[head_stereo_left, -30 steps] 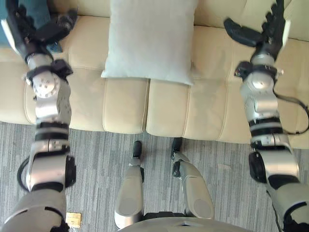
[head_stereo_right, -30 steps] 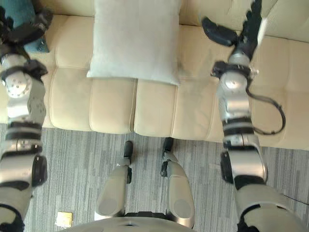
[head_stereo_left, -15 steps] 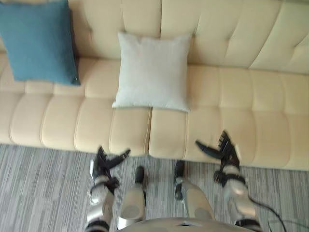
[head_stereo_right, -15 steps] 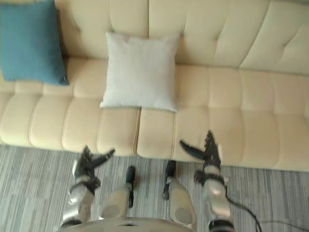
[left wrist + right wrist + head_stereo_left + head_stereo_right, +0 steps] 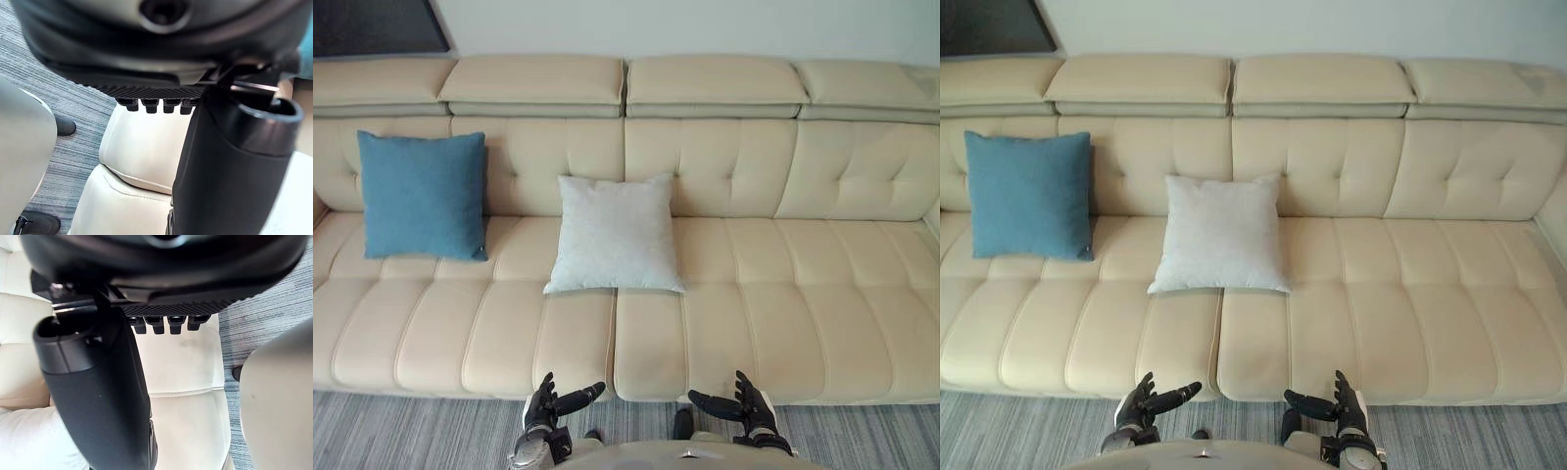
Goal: Pick up cushions and gather them together orderly.
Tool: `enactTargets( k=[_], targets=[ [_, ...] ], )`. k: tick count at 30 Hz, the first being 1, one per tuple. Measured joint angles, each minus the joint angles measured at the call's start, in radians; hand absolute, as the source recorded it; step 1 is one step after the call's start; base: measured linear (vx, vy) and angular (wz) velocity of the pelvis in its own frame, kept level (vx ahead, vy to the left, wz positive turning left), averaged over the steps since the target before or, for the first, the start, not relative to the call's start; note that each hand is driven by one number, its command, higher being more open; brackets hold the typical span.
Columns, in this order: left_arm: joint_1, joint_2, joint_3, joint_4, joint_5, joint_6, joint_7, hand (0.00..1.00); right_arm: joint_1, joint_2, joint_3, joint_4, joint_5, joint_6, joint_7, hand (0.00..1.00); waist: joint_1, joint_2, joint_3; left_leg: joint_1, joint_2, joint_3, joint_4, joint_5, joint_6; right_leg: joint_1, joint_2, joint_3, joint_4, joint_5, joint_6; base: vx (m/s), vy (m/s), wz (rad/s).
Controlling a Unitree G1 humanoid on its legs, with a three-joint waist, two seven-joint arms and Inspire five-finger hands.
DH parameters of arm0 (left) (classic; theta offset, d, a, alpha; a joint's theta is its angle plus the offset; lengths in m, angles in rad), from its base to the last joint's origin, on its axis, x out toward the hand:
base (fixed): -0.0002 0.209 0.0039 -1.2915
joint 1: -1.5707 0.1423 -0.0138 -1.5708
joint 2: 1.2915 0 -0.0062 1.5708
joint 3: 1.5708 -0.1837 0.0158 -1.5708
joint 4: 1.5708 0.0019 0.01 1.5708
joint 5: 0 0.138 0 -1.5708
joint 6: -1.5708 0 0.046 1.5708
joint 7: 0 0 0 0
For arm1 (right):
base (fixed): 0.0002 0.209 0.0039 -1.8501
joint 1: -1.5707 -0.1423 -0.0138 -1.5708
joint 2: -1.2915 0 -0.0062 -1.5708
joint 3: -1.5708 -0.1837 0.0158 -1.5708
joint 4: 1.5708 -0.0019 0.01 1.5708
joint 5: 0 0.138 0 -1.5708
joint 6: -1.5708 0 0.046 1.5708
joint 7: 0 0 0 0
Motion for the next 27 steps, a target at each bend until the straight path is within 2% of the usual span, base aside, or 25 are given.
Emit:
enactTargets(
  k=[4, 5, 6, 8, 9, 10, 11, 12, 15, 17, 21, 22, 23, 24, 25, 27],
  targets=[
    [-0.018, 0.005, 0.000, 0.015, 0.019, 0.004, 0.000, 1.00, -0.048, 0.006, -0.014, 0.051, -0.002, 0.007, 0.000, 1.00, -0.001, -0.010, 0.013, 0.023, 0.010, 0.074, 0.049, -0.033, 0.006, -0.035, 0.007, 0.026, 0.094, -0.006, 0.006, -0.01, 0.044, -0.44],
    [-0.030, 0.008, 0.001, 0.015, 0.020, 0.005, 0.001, 1.00, -0.061, 0.006, -0.016, 0.061, -0.002, 0.008, 0.000, 1.00, -0.003, -0.005, 0.024, 0.016, 0.020, 0.081, 0.059, -0.036, 0.011, -0.054, 0.007, 0.014, 0.151, -0.038, -0.004, -0.08, -0.020, -0.16],
    [-0.043, 0.010, 0.004, 0.014, 0.020, 0.013, 0.003, 1.00, -0.061, 0.014, -0.035, 0.066, -0.001, 0.010, 0.001, 1.00, -0.003, -0.018, 0.025, 0.011, 0.028, 0.083, 0.074, -0.037, 0.010, -0.102, -0.020, -0.047, 0.411, -0.162, -0.037, -0.05, -0.032, 0.06],
    [-0.046, 0.014, 0.004, 0.009, 0.021, 0.014, 0.002, 1.00, -0.058, 0.021, -0.044, 0.073, -0.001, 0.009, -0.002, 1.00, -0.005, -0.028, 0.020, 0.007, 0.031, 0.074, 0.081, -0.037, 0.008, -0.092, -0.043, -0.079, 0.517, -0.214, -0.016, 0.01, -0.051, 0.14],
    [-0.047, 0.024, 0.005, 0.008, 0.020, 0.014, 0.003, 1.00, -0.068, 0.033, -0.054, 0.099, -0.001, 0.006, -0.004, 1.00, 0.000, -0.055, 0.009, -0.023, 0.025, 0.069, 0.108, -0.037, -0.001, -0.067, -0.060, -0.087, 0.485, -0.247, 0.021, 0.03, -0.139, 0.01],
    [-0.059, 0.024, 0.010, 0.012, 0.019, 0.016, 0.003, 1.00, -0.080, 0.032, -0.054, 0.113, -0.001, 0.006, -0.004, 1.00, 0.003, -0.058, 0.001, -0.046, 0.026, 0.076, 0.114, -0.035, -0.004, -0.064, -0.048, -0.095, 0.434, -0.253, 0.018, 0.02, -0.183, -0.20],
    [-0.068, 0.014, 0.014, 0.011, 0.019, 0.017, 0.002, 1.00, -0.094, 0.032, -0.054, 0.117, -0.001, 0.006, -0.003, 1.00, 0.015, -0.044, -0.002, -0.082, 0.036, 0.089, 0.111, -0.021, -0.005, -0.040, -0.018, -0.089, 0.303, -0.247, 0.007, -0.04, -0.197, -0.34],
    [-0.076, -0.005, 0.012, 0.021, 0.019, 0.021, 0.003, 1.00, -0.130, 0.024, -0.055, 0.147, -0.001, 0.009, -0.005, 1.00, 0.015, -0.013, 0.010, -0.116, 0.055, 0.091, 0.102, 0.003, -0.007, -0.028, 0.014, -0.087, 0.194, -0.198, -0.031, -0.04, -0.122, -0.26],
    [-0.086, -0.019, 0.011, 0.022, 0.019, 0.022, 0.001, 1.00, -0.139, 0.021, -0.057, 0.163, 0.000, 0.018, -0.012, 1.00, 0.016, -0.001, 0.014, -0.133, 0.064, 0.089, 0.078, 0.046, 0.001, -0.009, 0.036, -0.095, 0.107, -0.143, -0.047, -0.07, -0.042, 0.02],
    [-0.096, -0.028, 0.010, 0.022, 0.019, 0.021, 0.000, 1.00, -0.135, 0.019, -0.056, 0.162, 0.000, 0.017, -0.023, 1.00, 0.015, -0.002, 0.022, -0.151, 0.064, 0.068, 0.076, 0.068, 0.003, 0.003, 0.039, -0.125, 0.076, -0.125, -0.052, -0.09, -0.024, 0.38],
    [-0.118, -0.037, 0.002, 0.019, 0.023, 0.021, 0.004, 1.00, -0.141, 0.009, -0.035, 0.162, 0.001, 0.017, -0.037, 1.00, 0.011, -0.003, 0.044, -0.206, 0.067, 0.038, 0.113, 0.084, -0.012, -0.023, 0.022, -0.184, 0.094, -0.119, -0.058, -0.14, 0.019, 0.46],
    [-0.121, -0.036, 0.003, 0.017, 0.026, 0.022, 0.009, 1.00, -0.147, 0.013, -0.031, 0.159, 0.001, 0.016, -0.037, 1.00, 0.010, -0.007, 0.048, -0.222, 0.070, 0.036, 0.135, 0.078, -0.007, -0.037, 0.009, -0.192, 0.108, -0.117, -0.062, -0.16, 0.043, 0.11],
    [-0.126, -0.036, 0.004, 0.016, 0.026, 0.022, 0.015, 1.00, -0.148, 0.016, -0.031, 0.153, 0.001, 0.016, -0.037, 1.00, 0.011, -0.010, 0.058, -0.232, 0.070, 0.036, 0.195, 0.039, 0.012, -0.038, -0.003, -0.193, 0.124, -0.117, -0.063, -0.15, 0.059, 0.07],
    [-0.126, -0.037, 0.004, 0.015, 0.026, 0.022, 0.017, 1.00, -0.148, 0.016, -0.031, 0.153, 0.001, 0.016, -0.037, 1.00, 0.011, -0.014, 0.062, -0.232, 0.070, 0.033, 0.229, 0.018, 0.018, -0.038, -0.009, -0.192, 0.130, -0.116, -0.063, -0.12, 0.111, -0.07],
    [-0.122, -0.036, 0.004, 0.012, 0.025, 0.021, 0.017, 1.00, -0.146, 0.016, -0.032, 0.153, 0.001, 0.016, -0.038, 1.00, 0.011, -0.018, 0.063, -0.215, 0.066, 0.004, 0.323, -0.043, 0.015, -0.035, -0.022, -0.180, 0.145, -0.116, -0.059, -0.13, 0.167, -0.17],
    [-0.115, -0.046, 0.006, 0.009, 0.024, 0.020, 0.017, 1.00, -0.147, 0.012, -0.032, 0.150, 0.001, 0.016, -0.037, 1.00, 0.009, -0.009, 0.062, -0.173, 0.062, -0.041, 0.315, -0.089, -0.002, -0.036, -0.021, -0.159, 0.153, -0.114, -0.044, -0.11, 0.173, -0.21]
  ],
)
